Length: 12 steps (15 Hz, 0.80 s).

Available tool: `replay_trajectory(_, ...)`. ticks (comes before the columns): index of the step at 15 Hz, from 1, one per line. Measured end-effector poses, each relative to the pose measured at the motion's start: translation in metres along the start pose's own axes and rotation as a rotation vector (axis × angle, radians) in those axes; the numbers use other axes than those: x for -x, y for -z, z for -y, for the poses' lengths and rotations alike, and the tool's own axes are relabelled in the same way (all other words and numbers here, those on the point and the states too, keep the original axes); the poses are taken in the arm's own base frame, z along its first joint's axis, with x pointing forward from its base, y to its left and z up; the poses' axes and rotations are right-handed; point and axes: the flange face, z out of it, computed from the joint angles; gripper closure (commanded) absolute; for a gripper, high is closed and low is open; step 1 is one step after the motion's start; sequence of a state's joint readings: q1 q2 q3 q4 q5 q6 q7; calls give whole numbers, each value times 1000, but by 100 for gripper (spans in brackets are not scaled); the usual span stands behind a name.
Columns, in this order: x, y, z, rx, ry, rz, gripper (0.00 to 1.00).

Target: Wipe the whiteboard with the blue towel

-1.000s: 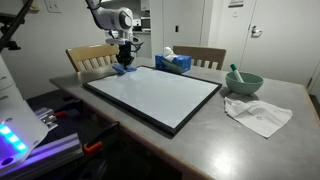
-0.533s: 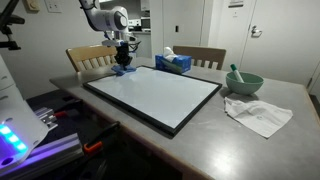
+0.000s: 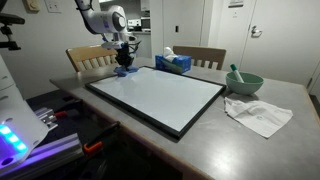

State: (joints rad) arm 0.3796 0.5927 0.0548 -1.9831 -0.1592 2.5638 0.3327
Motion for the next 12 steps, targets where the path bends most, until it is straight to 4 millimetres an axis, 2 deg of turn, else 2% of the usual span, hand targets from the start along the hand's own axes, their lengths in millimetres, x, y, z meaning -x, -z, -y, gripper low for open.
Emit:
replay_trajectory(7, 20, -5, -42, 57, -20, -47, 96)
replay_trajectory(12, 25, -5, -52, 48, -27, -72, 96)
